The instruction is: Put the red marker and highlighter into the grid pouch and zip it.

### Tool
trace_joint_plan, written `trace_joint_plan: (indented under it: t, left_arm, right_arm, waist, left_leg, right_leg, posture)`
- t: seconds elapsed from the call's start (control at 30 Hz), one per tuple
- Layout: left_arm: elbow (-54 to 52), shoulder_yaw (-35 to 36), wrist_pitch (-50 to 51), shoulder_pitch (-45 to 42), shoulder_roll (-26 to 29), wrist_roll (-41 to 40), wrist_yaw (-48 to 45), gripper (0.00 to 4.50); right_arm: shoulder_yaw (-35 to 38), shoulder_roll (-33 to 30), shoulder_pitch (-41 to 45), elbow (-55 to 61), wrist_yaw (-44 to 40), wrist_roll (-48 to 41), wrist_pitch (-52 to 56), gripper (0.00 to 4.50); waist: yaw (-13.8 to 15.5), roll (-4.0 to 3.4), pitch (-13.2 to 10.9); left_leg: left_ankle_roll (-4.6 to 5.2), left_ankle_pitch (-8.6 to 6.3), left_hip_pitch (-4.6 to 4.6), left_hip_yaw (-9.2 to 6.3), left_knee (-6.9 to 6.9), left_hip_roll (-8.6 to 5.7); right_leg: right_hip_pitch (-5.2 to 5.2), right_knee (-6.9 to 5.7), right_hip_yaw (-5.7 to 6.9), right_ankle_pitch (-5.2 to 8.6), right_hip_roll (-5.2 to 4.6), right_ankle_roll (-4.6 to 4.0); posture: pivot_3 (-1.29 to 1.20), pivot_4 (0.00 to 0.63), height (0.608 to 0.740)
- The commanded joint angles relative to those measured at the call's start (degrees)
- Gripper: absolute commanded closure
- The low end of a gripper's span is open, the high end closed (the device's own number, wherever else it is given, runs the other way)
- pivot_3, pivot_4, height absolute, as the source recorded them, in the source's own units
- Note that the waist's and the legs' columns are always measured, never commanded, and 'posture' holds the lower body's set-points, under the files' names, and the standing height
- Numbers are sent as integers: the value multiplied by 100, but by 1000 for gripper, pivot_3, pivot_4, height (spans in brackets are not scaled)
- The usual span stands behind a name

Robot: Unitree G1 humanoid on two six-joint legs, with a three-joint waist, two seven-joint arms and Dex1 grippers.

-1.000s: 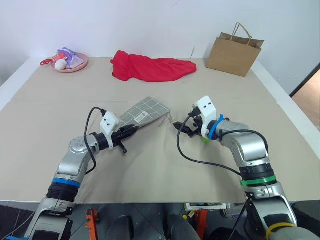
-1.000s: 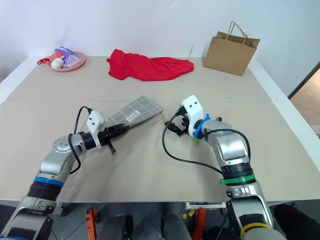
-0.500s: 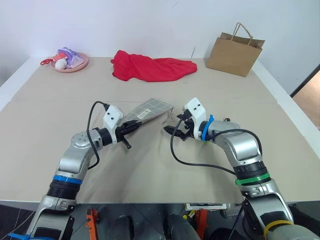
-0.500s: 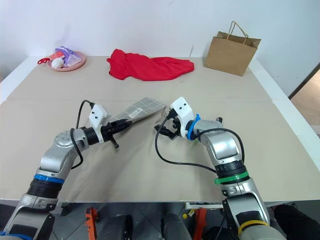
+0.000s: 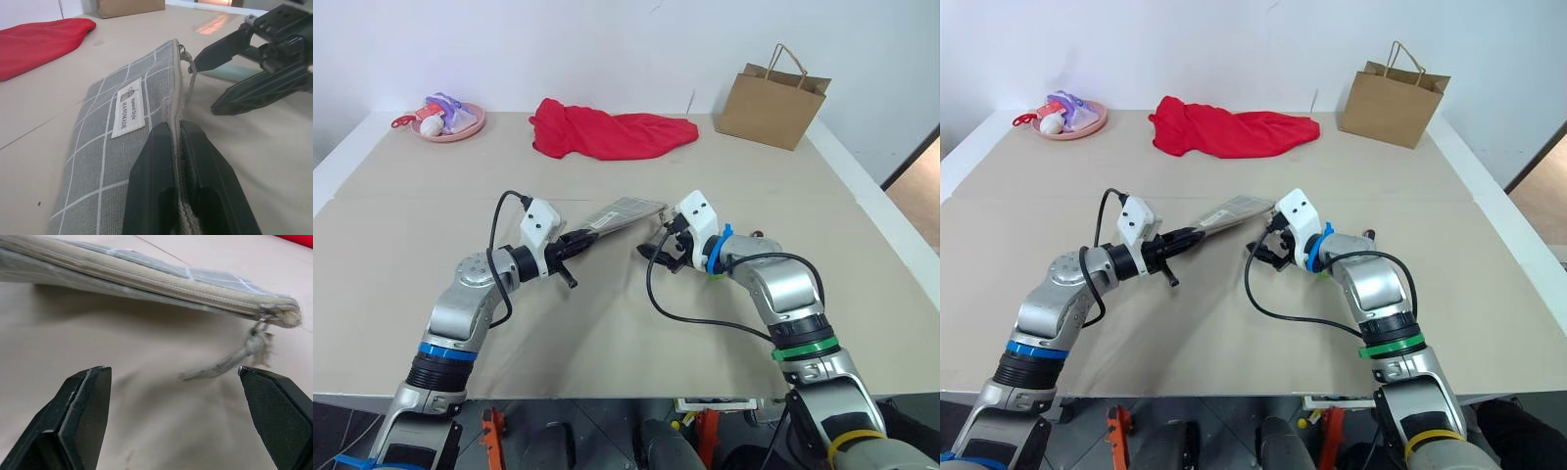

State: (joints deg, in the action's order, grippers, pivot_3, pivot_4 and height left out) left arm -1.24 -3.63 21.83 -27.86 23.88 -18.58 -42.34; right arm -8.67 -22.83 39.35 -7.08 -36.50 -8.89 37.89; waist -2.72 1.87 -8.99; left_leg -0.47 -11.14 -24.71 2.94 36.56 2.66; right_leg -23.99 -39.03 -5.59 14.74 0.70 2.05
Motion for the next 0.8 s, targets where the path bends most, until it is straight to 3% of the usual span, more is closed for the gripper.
trace_joint_plan:
  t: [0.03,0.5,0.57,0.6,0.63,0.73,0.77,0.8]
  left_arm:
    - [-332,120,24,-86,-9,-65,75,4500]
    - [-426,76,44,71,-54,-34,149,4500]
    - [-422,74,31,97,-60,-28,157,4500]
    - [-420,75,26,105,-64,-28,162,4500]
    - [-415,76,19,112,-66,-27,164,4500]
    - [-422,72,9,130,-73,-26,177,4500]
    - [-420,71,5,132,-77,-26,180,4500]
    - [-415,70,0,133,-82,-26,180,4500]
  right_arm:
    - [55,23,255,-172,240,216,-280,39]
    - [130,257,622,-824,517,351,-611,39]
    - [100,239,607,-794,444,368,-651,805]
    - [84,226,593,-767,407,371,-666,941]
    - [75,217,579,-742,380,369,-671,1486]
    - [55,183,542,-683,297,368,-687,2469]
    - [42,170,524,-652,251,367,-693,3062]
    - [26,158,509,-626,214,368,-690,3366]
  waist:
    - [-1,0,0]
    - [-2,0,0]
    - [-2,0,0]
    - [-2,0,0]
    - [-2,0,0]
    - [-2,0,0]
    - [-1,0,0]
    - [-2,0,0]
  left_leg:
    - [0,0,0,0,0,-1]
    - [-1,0,0,2,-2,-1]
    - [-1,0,0,1,-2,0]
    - [-1,0,0,1,-2,0]
    - [-1,0,0,1,-2,0]
    - [-1,0,-1,1,-2,0]
    - [-1,0,-1,1,-2,0]
    - [-1,0,-1,1,-2,0]
  right_leg:
    - [0,0,0,0,-1,0]
    - [-2,0,-4,0,-1,0]
    - [-3,0,-5,0,-1,0]
    - [-3,0,-4,0,-1,0]
    - [-3,0,-3,0,-1,0]
    - [-3,0,-3,0,-1,0]
    - [-3,0,-3,0,-1,0]
    - [-3,0,-3,0,-1,0]
  posture:
    - [0,150,740]
    - [0,150,740]
    - [0,150,740]
    - [0,150,740]
    - [0,150,740]
    - [0,150,740]
    - [0,150,740]
    - [0,150,740]
